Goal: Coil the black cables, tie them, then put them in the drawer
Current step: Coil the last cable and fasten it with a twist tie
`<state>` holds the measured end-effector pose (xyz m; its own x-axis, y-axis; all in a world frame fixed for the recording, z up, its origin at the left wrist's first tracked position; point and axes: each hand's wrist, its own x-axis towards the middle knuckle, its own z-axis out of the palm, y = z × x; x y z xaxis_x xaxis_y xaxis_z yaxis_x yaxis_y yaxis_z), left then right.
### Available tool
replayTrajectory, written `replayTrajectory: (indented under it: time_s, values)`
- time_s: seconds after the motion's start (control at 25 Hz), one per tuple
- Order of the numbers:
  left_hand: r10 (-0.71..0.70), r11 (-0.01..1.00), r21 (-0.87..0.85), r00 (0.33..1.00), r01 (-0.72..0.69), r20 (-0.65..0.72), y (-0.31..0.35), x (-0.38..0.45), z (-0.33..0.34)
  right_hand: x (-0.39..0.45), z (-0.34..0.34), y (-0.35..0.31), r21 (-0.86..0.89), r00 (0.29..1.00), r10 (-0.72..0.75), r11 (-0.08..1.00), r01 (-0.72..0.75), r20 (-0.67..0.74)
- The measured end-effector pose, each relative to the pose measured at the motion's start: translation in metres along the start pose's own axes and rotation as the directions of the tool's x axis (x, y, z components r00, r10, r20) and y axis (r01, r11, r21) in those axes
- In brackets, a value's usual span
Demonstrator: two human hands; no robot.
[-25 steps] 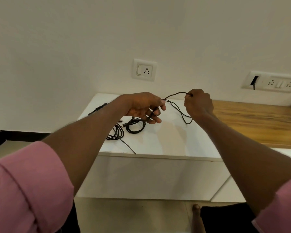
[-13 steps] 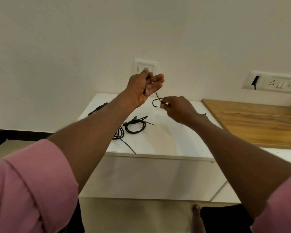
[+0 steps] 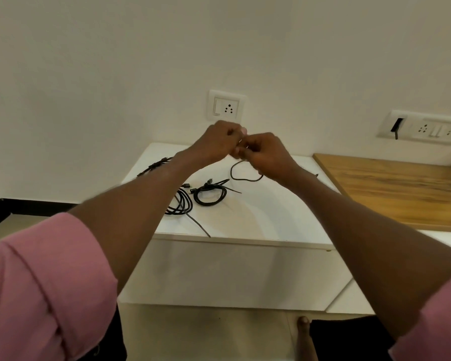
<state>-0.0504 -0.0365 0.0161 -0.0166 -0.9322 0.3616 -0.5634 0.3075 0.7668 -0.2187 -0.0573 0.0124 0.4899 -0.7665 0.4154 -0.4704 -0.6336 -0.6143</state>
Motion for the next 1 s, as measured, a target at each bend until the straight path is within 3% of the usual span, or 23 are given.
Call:
replayTrajectory:
  time_s: [0.12,0.24,0.4,0.52,0.68,0.76,0.84,0.92,1.0]
  values:
    - [-0.174,0.938,-0.271,0.970,0.215,0.168,0.009,-0.003,-0.006,0.003,-0.008,-0.001,0.152,0.976,0.052,0.988,-0.020,-0.211]
    - [-0.242,0.881,-0.324,0.917,0.345,0.317,0.015,0.001,-0.015,0.004,-0.016,0.003,0.368,0.951,0.197,0.925,-0.099,-0.239]
    - [-0.200,0.704,-0.505,0.822,0.499,0.533,0.019,0.002,-0.017,0.004,-0.020,0.009,0.417,0.933,0.253,0.900,-0.129,-0.257]
    - [-0.077,0.533,-0.634,0.778,0.560,0.623,0.019,0.001,-0.018,-0.001,-0.020,0.012,0.414,0.947,0.263,0.895,-0.168,-0.186]
    - [0.001,0.366,-0.728,0.783,0.579,0.623,0.022,-0.001,-0.019,-0.002,-0.024,0.006,0.510,0.936,0.349,0.798,-0.321,0.043]
    - [-0.094,0.416,-0.722,0.816,0.553,0.570,0.018,0.001,-0.016,0.001,-0.026,0.003,0.565,0.917,0.397,0.746,-0.353,0.048]
    - [-0.236,0.609,-0.622,0.861,0.492,0.450,0.010,0.001,-0.013,0.002,-0.025,0.004,0.578,0.893,0.449,0.723,-0.378,0.023]
    - [-0.288,0.754,-0.474,0.877,0.456,0.385,0.003,0.000,-0.010,0.001,-0.024,0.010,0.490,0.880,0.475,0.772,-0.405,-0.021]
    - [-0.288,0.805,-0.394,0.872,0.444,0.395,0.004,-0.004,-0.008,-0.001,-0.020,0.017,0.374,0.883,0.459,0.839,-0.396,-0.095]
